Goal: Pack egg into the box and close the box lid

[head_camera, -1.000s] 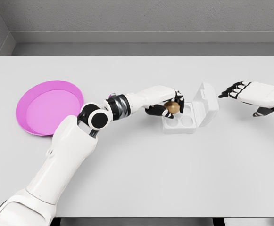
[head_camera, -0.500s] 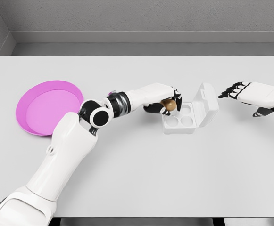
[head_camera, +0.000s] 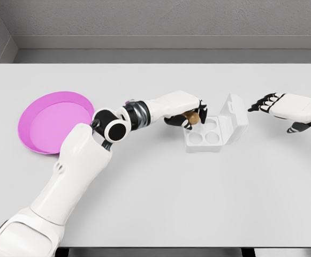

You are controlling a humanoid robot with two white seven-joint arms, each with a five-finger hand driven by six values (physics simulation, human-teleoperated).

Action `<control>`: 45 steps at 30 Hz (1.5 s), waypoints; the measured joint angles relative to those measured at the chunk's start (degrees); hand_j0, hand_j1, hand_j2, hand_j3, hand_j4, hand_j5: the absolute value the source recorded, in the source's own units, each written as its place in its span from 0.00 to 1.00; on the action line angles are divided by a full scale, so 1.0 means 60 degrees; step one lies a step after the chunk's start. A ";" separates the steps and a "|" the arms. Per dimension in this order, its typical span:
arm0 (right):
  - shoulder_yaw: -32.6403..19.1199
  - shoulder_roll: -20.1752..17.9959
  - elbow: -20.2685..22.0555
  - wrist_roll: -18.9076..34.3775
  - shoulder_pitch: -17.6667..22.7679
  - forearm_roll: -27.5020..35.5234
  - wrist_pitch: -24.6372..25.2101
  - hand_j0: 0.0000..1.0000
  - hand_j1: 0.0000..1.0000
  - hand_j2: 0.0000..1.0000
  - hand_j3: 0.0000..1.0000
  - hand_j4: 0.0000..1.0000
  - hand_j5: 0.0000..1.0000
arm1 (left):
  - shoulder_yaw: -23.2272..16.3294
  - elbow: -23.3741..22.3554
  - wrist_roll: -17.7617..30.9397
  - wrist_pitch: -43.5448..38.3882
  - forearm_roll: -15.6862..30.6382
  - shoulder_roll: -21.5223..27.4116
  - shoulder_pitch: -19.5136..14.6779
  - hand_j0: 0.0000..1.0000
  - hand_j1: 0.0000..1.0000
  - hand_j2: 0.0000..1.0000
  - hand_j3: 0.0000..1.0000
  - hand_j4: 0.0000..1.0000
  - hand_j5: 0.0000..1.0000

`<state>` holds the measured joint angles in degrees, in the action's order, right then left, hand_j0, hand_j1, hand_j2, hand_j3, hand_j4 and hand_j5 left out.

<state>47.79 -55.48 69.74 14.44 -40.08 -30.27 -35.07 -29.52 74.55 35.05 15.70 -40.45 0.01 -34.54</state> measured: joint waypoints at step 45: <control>0.0000 0.0025 0.0004 -0.0001 -0.0015 -0.0002 0.0000 1.00 1.00 1.00 1.00 1.00 1.00 | 0.2844 0.3696 -0.0001 0.0621 0.2426 0.1747 0.2225 1.00 1.00 1.00 1.00 1.00 1.00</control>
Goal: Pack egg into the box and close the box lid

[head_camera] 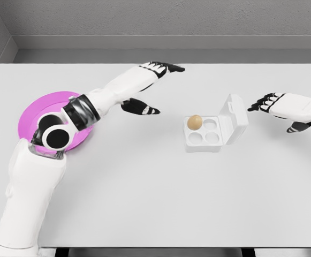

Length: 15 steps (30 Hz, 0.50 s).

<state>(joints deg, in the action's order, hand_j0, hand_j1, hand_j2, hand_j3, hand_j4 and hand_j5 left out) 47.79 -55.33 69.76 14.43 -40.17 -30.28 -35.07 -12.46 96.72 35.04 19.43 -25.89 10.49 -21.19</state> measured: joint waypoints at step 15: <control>-0.0012 0.0076 0.1342 -0.0088 0.0073 -0.0013 0.0002 1.00 1.00 1.00 1.00 1.00 1.00 | 0.4172 -0.0417 -0.0003 0.2598 0.3018 0.3402 0.2872 1.00 1.00 1.00 1.00 1.00 1.00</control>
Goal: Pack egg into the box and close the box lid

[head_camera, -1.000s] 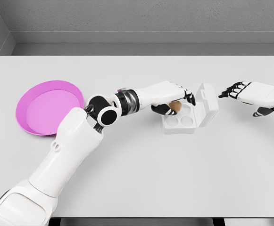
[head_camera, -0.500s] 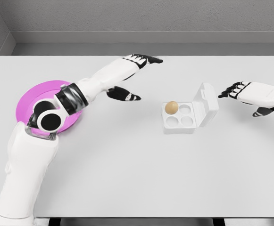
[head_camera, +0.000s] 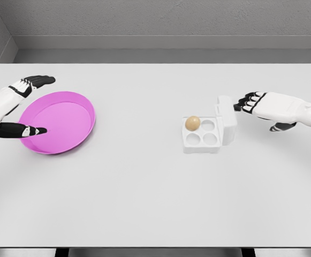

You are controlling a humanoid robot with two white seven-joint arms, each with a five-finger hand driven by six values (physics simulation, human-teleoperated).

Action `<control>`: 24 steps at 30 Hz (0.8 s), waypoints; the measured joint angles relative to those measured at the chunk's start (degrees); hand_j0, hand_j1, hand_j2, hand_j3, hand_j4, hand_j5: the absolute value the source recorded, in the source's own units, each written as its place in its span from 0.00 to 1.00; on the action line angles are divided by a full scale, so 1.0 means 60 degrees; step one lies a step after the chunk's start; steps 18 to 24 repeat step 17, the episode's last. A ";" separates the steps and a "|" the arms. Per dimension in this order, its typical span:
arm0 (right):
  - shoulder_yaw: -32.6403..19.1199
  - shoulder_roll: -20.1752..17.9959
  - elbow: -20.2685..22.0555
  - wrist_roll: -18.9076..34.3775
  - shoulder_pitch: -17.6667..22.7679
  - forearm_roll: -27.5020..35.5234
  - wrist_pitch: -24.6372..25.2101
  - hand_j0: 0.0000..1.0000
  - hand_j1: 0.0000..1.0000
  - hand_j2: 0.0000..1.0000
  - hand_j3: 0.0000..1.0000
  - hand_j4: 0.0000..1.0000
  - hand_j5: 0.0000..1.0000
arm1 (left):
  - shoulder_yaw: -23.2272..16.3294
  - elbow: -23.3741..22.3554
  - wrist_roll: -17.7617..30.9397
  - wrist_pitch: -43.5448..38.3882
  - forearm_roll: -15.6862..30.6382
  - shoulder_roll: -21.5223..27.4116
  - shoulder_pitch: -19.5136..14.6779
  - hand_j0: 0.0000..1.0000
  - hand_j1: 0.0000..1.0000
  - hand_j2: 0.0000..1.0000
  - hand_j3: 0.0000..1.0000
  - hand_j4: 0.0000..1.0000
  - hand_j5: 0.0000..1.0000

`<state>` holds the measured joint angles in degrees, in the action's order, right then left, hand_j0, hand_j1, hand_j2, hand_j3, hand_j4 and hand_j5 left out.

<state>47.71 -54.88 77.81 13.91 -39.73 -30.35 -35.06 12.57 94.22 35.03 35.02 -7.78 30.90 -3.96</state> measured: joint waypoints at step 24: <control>-0.1008 -0.0411 -0.0381 0.0026 0.0073 0.0068 -0.0001 1.00 1.00 1.00 1.00 1.00 1.00 | 0.0017 -0.0154 0.0000 0.0024 -0.0343 0.0100 0.0220 1.00 1.00 1.00 1.00 1.00 1.00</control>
